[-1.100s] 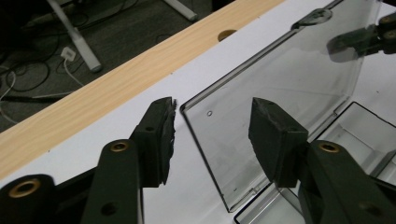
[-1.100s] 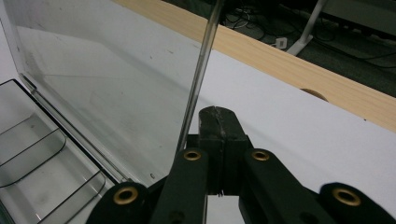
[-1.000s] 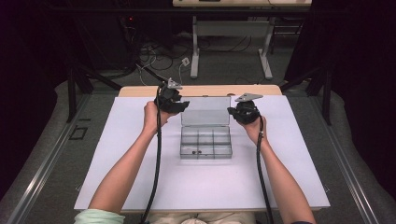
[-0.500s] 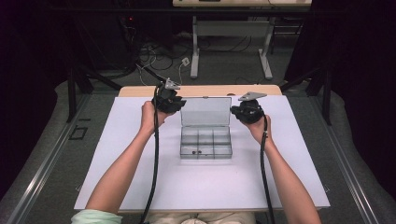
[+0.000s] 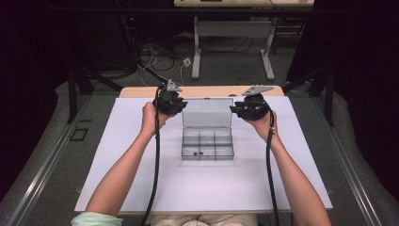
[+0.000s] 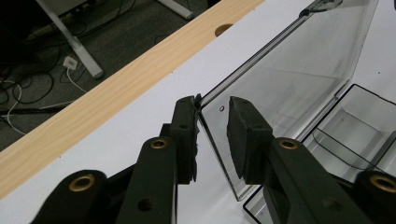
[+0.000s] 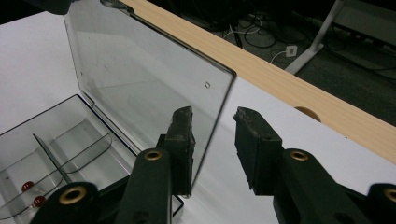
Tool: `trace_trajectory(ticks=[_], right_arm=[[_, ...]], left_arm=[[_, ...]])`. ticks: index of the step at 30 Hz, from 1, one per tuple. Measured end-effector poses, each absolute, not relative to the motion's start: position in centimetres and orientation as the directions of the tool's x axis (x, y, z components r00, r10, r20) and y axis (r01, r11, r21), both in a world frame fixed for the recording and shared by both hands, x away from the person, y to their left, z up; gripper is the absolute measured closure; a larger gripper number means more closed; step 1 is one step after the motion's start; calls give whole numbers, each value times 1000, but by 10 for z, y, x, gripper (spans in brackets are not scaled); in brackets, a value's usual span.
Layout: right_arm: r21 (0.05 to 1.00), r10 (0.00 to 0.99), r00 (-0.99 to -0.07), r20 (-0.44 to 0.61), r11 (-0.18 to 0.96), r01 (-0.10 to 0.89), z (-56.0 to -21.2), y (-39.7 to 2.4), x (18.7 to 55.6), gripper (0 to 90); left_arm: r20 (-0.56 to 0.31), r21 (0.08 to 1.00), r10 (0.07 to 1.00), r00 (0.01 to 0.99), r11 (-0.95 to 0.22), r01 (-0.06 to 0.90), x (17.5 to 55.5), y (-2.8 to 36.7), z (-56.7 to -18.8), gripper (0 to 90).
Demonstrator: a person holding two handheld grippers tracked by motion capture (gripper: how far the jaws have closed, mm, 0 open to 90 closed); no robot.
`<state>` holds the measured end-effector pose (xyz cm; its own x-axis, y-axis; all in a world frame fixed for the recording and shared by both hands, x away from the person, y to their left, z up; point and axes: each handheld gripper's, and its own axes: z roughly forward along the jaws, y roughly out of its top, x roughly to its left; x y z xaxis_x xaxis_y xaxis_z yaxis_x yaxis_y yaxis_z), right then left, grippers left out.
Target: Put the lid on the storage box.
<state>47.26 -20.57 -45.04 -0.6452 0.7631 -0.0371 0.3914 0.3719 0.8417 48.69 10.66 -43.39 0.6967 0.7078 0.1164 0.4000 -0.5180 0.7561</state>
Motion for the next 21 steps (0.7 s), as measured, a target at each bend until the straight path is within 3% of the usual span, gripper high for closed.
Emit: trace_trajectory(ticks=[21], right_arm=[[823,771,-632,-80,409,394,-438,-195,469,785]], left_arm=[[131,761,690,712,-530,374,473,109,-432,735]])
